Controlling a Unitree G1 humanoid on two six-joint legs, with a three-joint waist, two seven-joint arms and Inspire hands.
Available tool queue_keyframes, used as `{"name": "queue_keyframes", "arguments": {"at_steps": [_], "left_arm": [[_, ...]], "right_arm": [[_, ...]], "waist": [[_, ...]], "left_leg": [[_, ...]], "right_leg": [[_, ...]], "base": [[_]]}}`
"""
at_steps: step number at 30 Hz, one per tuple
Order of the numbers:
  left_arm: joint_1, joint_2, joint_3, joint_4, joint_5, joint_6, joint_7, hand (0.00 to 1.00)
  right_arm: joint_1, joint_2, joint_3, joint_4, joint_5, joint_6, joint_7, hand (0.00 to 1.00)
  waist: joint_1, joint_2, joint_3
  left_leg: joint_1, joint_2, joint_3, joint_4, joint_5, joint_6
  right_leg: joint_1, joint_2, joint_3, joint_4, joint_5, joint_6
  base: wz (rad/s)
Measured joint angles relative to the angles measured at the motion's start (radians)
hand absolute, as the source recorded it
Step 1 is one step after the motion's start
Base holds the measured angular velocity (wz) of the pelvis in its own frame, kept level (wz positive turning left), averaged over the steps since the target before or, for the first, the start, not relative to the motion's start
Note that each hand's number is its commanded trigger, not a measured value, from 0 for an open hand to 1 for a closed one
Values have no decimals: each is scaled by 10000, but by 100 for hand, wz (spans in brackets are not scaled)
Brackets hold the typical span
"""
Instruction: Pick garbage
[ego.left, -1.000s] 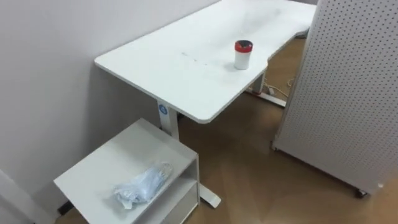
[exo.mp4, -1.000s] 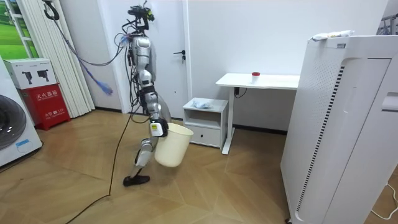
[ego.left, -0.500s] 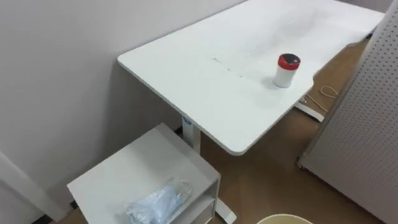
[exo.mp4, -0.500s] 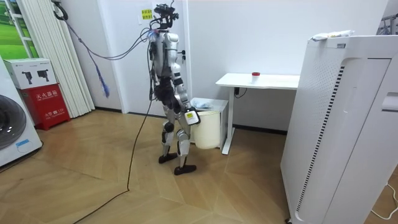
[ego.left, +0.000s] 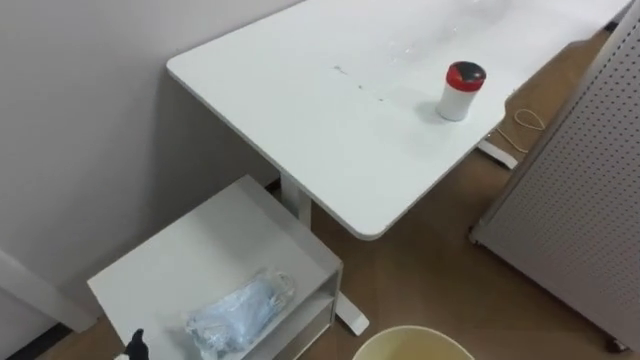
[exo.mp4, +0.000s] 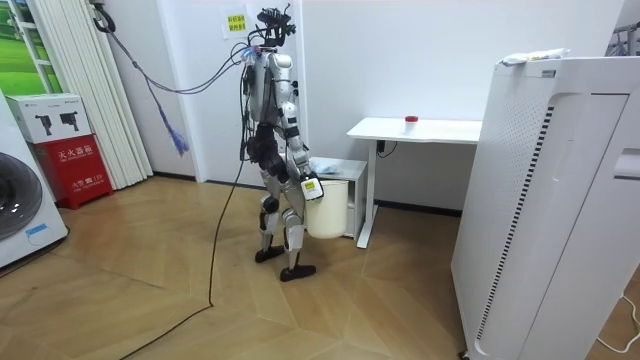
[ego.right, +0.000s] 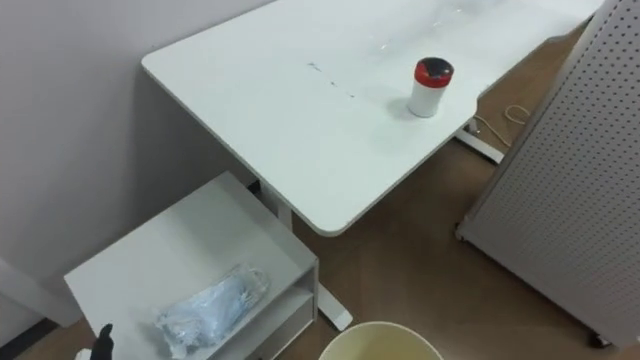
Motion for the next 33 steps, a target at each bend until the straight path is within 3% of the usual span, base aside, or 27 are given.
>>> {"name": "queue_keyframes", "arguments": {"at_steps": [2,7,16,18,21,33], "left_arm": [[-270,61,-3,-27,202,-6,334,0],[-913,71,-293,-43,504,-13,859,0],[-1383,75,-846,-110,482,-387,1626,0],[-1414,82,-945,-110,487,-417,1703,0],[-1555,81,-964,-107,495,-428,1786,0],[-2144,65,-1414,17,535,-433,2046,0]], "right_arm": [[-269,-12,145,146,-17,-20,20,100],[-958,-55,572,369,-44,-19,17,100],[-1159,-87,1346,286,-27,-94,-128,100],[-1246,-85,1389,301,-19,-104,-163,100],[-1434,-85,1671,303,-22,-172,-199,100],[-1793,-73,2477,110,-36,-201,-299,100]], "waist": [[-53,41,11],[-217,273,160],[-285,303,203],[-287,274,246],[-308,228,424],[-376,302,476]], "left_leg": [[-351,20,-5,169,-2,1],[-1012,26,-65,533,2,-3],[-1533,55,-14,640,3,-8],[-1633,51,-11,675,3,-8],[-1720,58,-20,777,3,-7],[-2470,197,93,1117,-16,-28]], "right_leg": [[-328,1,2,95,28,-29],[-943,-10,6,313,50,-65],[-1475,10,65,382,62,-84],[-1583,4,80,418,62,-84],[-1635,1,87,461,62,-84],[-2322,34,9,668,171,-217]], "base": [[0],[2],[-2],[0],[0],[-1]]}}
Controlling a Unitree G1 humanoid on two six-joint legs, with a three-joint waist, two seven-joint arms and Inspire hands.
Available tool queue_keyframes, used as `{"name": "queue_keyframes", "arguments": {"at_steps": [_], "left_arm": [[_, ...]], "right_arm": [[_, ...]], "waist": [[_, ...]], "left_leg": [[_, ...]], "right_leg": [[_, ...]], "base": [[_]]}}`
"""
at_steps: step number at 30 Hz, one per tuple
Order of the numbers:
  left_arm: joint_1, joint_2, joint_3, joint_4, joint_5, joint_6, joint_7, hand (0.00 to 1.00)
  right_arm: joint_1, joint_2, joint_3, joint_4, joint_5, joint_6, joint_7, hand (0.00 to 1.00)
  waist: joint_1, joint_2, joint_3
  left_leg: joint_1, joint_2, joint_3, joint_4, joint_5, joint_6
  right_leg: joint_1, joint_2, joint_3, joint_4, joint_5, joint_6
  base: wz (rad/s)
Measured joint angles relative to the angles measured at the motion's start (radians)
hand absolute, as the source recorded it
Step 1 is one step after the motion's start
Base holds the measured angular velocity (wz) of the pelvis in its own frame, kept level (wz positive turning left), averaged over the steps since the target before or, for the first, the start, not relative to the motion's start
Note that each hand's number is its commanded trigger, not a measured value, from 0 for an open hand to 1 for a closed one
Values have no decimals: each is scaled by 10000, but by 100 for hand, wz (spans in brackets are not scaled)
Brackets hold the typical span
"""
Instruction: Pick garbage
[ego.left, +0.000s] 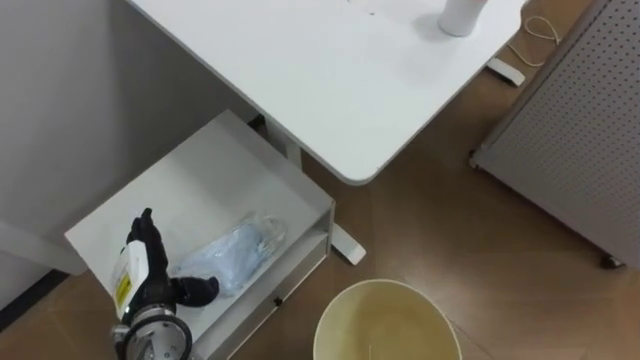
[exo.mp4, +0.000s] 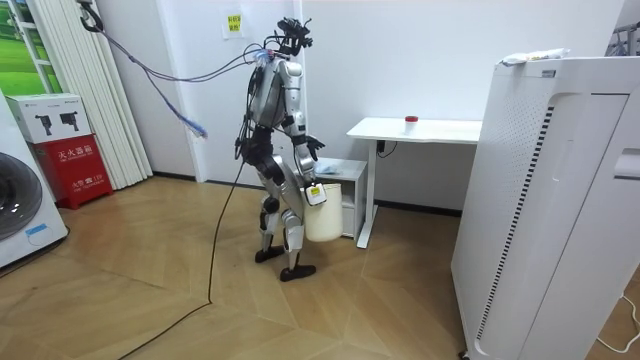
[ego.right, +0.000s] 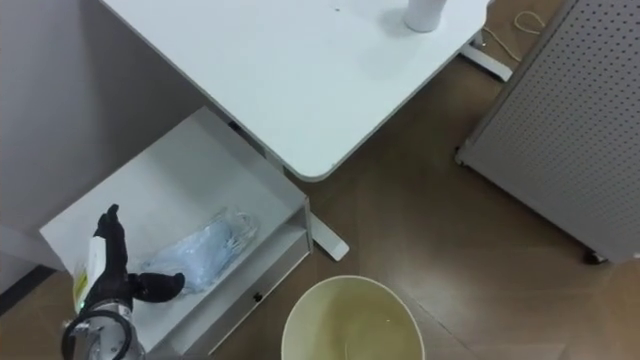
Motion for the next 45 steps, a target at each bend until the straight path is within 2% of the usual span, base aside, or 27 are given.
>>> {"name": "queue_keyframes", "arguments": {"at_steps": [4,8,12,16,19,21,22,23,25,28,29,30,32,39,45], "left_arm": [[-48,18,-345,35,-6,1,19,0],[-53,-65,-789,279,-3,8,15,0],[-117,-190,-837,625,17,26,16,0],[-407,-189,-1085,654,619,260,14,0],[-630,-156,-1372,671,755,339,-4,0],[-847,-149,-1548,724,826,371,-101,40],[-954,-148,-1589,897,839,387,-210,91],[-988,-142,-1619,973,865,428,-258,100],[-1009,-72,-1654,1144,1198,644,-403,100],[-1006,111,-1908,1370,1754,852,-318,100],[-1095,240,-1891,1361,1956,951,-96,100],[-1249,463,-1900,1371,2069,1045,-100,100],[-1458,685,-1899,1436,2379,1220,-223,100],[-1721,935,-2000,1560,3061,2097,-60,100],[-1526,897,-2120,1549,3366,2219,-62,100]], "right_arm": [[-144,-6,15,-13,14,-61,-116,100],[-257,-22,-5,-82,8,-80,-160,100],[-255,-41,2,-294,45,-24,-124,100],[-214,-43,58,-424,265,-43,-119,100],[-190,-44,209,-562,700,-6,-178,100],[-183,-45,248,-748,929,-13,-284,100],[-188,-58,247,-791,1031,-32,-289,100],[-190,-63,248,-800,1043,-33,-289,100],[-192,-102,241,-854,1047,-33,-274,100],[-192,-111,242,-1025,1066,-3,-272,100],[-193,-105,243,-1067,1110,30,-277,100],[-200,-107,243,-1177,1109,65,-274,100],[-210,-114,243,-1217,1109,84,-266,100],[-207,-117,214,-1579,1113,370,-297,100],[-209,-140,207,-1569,1224,444,-126,100]], "waist": [[-139,107,65],[-278,121,75],[-488,130,88],[-538,137,94],[-676,142,96],[-705,137,102],[-715,136,103],[-718,124,105],[-815,55,135],[-942,30,146],[-937,28,145],[-958,29,145],[-999,28,145],[-1230,31,143],[-1210,38,137]], "left_leg": [[-353,-7,-58,228,-12,2],[-847,9,-38,527,-43,-3],[-1156,62,-27,775,-130,-16],[-1571,239,45,1331,-327,-25],[-1862,267,20,1695,-452,-16],[-2240,354,37,2135,-593,-6],[-2380,361,49,2289,-636,4],[-2441,358,60,2372,-668,9],[-2715,370,110,2751,-801,21],[-2991,468,236,3088,-917,59],[-3112,554,276,3289,-1004,62],[-3219,605,277,3451,-1069,47],[-3310,663,299,3561,-1100,72],[-3552,684,288,3684,-1113,51],[-3470,684,319,3558,-1110,42]], "right_leg": [[-287,-6,-3,119,17,-19],[-773,-3,48,366,26,-36],[-1049,36,91,532,46,-69],[-1366,201,277,749,48,-78],[-1608,197,264,1020,-10,-117],[-1976,218,288,1347,-67,-140],[-2127,225,317,1499,-101,-133],[-2214,224,346,1600,-134,-131],[-2573,224,532,2083,-318,-96],[-2856,245,572,2374,-382,-105],[-2969,304,585,2452,-394,-118],[-3050,353,583,2501,-406,-128],[-3142,357,573,2613,-414,-140],[-3383,358,561,2647,-379,-188],[-3353,367,565,2649,-380,-191]], "base": [[3],[0],[-4],[-12],[-4],[-11],[-8],[-4],[0],[-8],[-17],[-16],[-9],[-2],[-1]]}}
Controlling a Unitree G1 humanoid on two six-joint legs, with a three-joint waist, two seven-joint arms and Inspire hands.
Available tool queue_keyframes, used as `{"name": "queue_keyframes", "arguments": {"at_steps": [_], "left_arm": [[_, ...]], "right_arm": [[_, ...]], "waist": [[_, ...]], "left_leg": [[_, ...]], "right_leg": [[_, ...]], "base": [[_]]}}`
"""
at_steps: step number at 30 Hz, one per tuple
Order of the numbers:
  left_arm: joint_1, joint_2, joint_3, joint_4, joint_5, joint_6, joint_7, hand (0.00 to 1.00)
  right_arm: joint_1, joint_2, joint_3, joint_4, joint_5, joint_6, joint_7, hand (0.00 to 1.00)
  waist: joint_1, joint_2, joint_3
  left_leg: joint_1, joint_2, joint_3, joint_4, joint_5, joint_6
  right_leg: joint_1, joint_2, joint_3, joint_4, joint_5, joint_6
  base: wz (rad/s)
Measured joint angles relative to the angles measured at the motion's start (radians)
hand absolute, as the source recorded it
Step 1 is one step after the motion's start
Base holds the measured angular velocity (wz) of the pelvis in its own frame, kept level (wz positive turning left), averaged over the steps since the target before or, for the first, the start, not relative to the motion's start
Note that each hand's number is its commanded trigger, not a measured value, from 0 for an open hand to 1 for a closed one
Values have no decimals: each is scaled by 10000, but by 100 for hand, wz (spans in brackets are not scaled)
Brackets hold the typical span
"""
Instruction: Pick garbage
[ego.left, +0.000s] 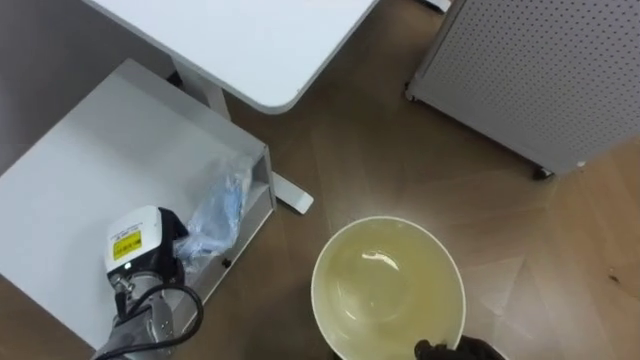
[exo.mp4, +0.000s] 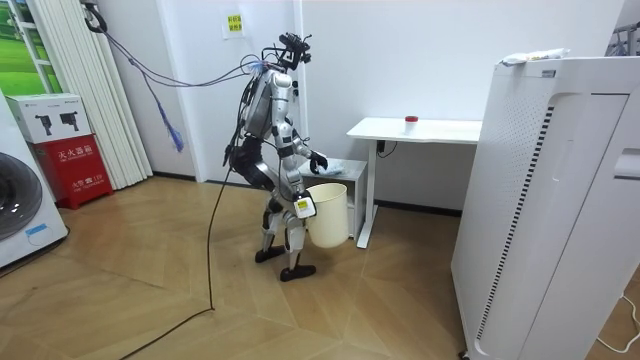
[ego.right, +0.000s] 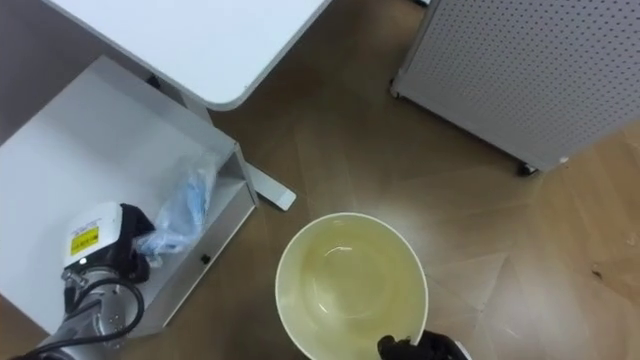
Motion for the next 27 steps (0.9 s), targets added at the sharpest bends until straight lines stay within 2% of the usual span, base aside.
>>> {"name": "queue_keyframes", "arguments": {"at_steps": [9,14,17,19,22,25,27], "left_arm": [[146,-29,223,191,17,99,-296,100],[371,-98,172,234,-13,198,-392,100],[428,-171,15,261,-26,255,-310,100],[442,-299,30,285,-110,242,-272,100],[464,-503,23,309,-244,169,-288,100],[523,-849,-2,205,-227,-88,-286,100],[580,-1048,-120,-121,-220,-393,-285,100]], "right_arm": [[7,50,3,48,3,19,13,100],[-54,108,31,371,428,20,35,100],[-106,129,286,591,731,10,-58,100],[-116,149,370,700,831,-13,-134,100],[-165,263,402,831,838,-64,-197,100],[-333,351,459,828,805,-183,-243,100],[-504,421,603,832,736,-357,-200,100]], "waist": [[30,8,-14],[48,-5,-22],[108,-5,-21],[248,-5,-21],[273,-11,-17],[296,-11,-17],[299,-11,-17]], "left_leg": [[345,-3,127,-198,20,-22],[664,-155,151,-789,282,-62],[845,-160,186,-1138,418,-110],[960,-161,176,-1299,449,-151],[1040,-152,86,-1418,477,-192],[1083,-167,67,-1527,486,-189],[1104,-182,103,-1597,492,-183]], "right_leg": [[232,-96,9,-151,15,-39],[450,-184,12,-481,103,-55],[637,-158,-18,-779,206,-85],[783,-64,-28,-977,274,-111],[938,-12,-134,-1163,293,-130],[975,-21,-139,-1247,293,-129],[983,-43,-151,-1297,293,-129]], "base": [[-2],[5],[0],[-5],[4],[0],[0]]}}
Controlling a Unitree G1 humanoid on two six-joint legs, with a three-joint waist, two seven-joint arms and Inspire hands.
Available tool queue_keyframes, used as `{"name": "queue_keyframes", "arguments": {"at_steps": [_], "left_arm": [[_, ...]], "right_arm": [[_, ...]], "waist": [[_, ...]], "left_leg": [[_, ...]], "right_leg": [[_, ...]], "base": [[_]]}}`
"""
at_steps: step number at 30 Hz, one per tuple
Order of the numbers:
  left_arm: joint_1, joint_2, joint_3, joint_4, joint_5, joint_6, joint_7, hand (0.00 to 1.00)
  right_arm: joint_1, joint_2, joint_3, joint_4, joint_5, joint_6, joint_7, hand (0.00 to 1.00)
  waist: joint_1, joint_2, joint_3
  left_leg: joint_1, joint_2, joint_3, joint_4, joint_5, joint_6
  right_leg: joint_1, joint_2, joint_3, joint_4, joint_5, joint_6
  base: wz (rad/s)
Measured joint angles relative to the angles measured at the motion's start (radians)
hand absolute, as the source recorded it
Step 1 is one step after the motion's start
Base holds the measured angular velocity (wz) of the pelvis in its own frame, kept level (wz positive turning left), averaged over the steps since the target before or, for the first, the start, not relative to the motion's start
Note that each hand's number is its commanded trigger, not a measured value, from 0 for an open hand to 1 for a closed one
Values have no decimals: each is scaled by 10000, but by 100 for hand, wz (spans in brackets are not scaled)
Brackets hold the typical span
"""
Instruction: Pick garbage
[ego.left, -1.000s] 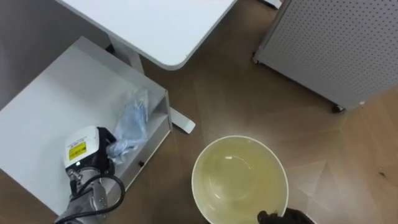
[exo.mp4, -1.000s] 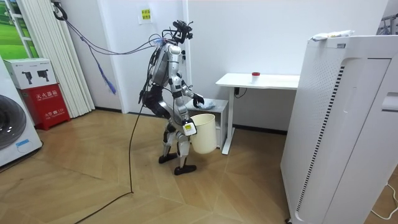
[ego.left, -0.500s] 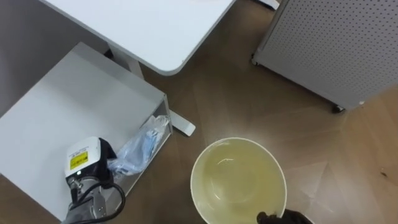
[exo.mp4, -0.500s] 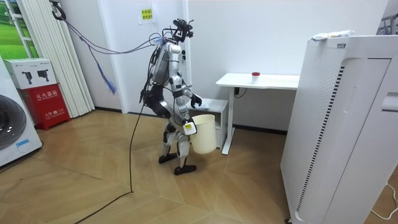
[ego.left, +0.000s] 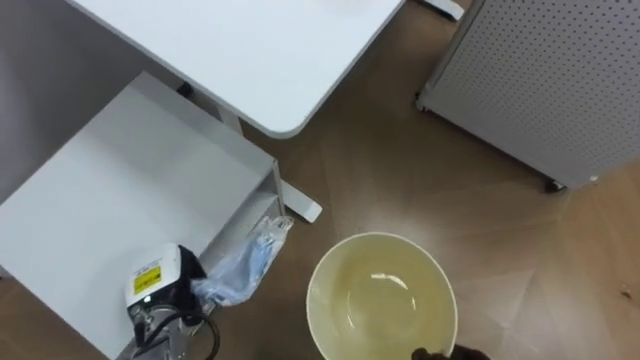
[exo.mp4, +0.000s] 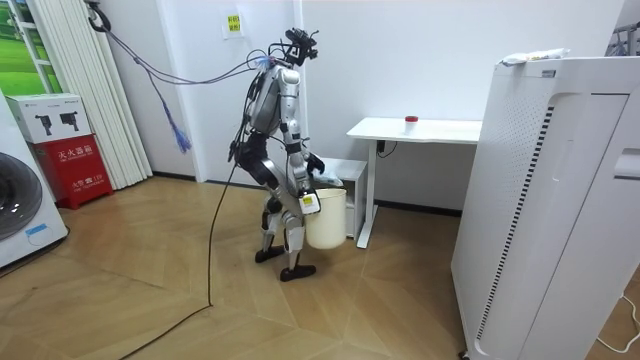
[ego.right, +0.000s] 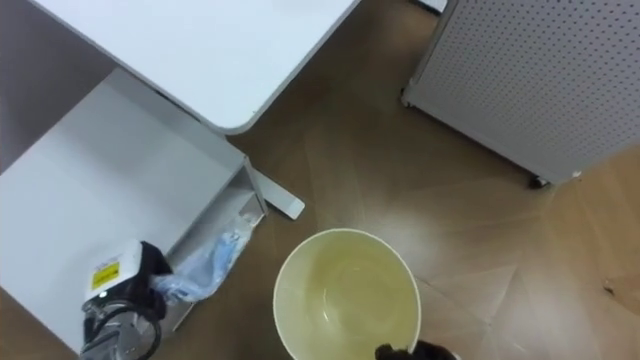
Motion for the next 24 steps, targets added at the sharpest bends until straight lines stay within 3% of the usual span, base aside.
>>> {"name": "queue_keyframes", "arguments": {"at_steps": [4,6,9,13,17,19,20,22,24], "left_arm": [[622,-350,-209,-796,6,-543,-8,100],[1072,-675,-654,-985,16,-727,-123,100],[1301,-1023,-1345,-1211,1,-791,-546,100],[1554,-1250,-2162,-1539,9,-901,-1184,100],[1605,-1563,-3089,-1655,9,-924,-1717,100],[1703,-1631,-3471,-1695,12,-992,-2024,17],[1727,-1647,-3568,-1695,12,-992,-2094,0],[1885,-1659,-3804,-1697,6,-1000,-2458,0],[1993,-1672,-3819,-1698,6,-990,-2709,0]], "right_arm": [[62,136,23,8,-29,-206,213,100],[173,150,235,30,-31,-269,249,100],[296,215,414,40,24,-389,299,100],[323,222,770,18,37,-538,328,100],[404,230,980,-68,88,-528,430,100],[514,233,1176,-127,46,-526,520,100],[537,231,1180,-118,25,-525,571,100],[679,269,1192,-95,-9,-515,648,100],[739,299,1182,-70,-8,-511,653,100]], "waist": [[38,-12,1],[119,-13,2],[261,-13,1],[272,-30,-10],[268,-109,-62],[206,-279,-176],[200,-309,-200],[205,-444,-287],[196,-470,-314]], "left_leg": [[305,-29,85,-286,45,-1],[695,-175,139,-717,157,-8],[714,-168,110,-763,215,-13],[730,-201,98,-800,247,13],[911,-372,158,-942,317,78],[1045,-491,208,-1092,400,128],[1080,-502,214,-1109,409,139],[1237,-503,217,-1077,411,143],[1311,-504,186,-1081,409,145]], "right_leg": [[231,-4,30,-186,5,17],[474,-16,105,-356,-9,51],[550,-105,-10,-458,-12,54],[596,-152,-83,-483,-20,68],[646,-224,37,-434,-34,147],[656,-329,102,-336,-60,189],[682,-339,115,-329,-61,194],[855,-340,128,-343,-49,215],[965,-335,130,-439,-31,241]], "base": [[-2],[0],[8],[8],[-1],[2],[5],[0],[0]]}}
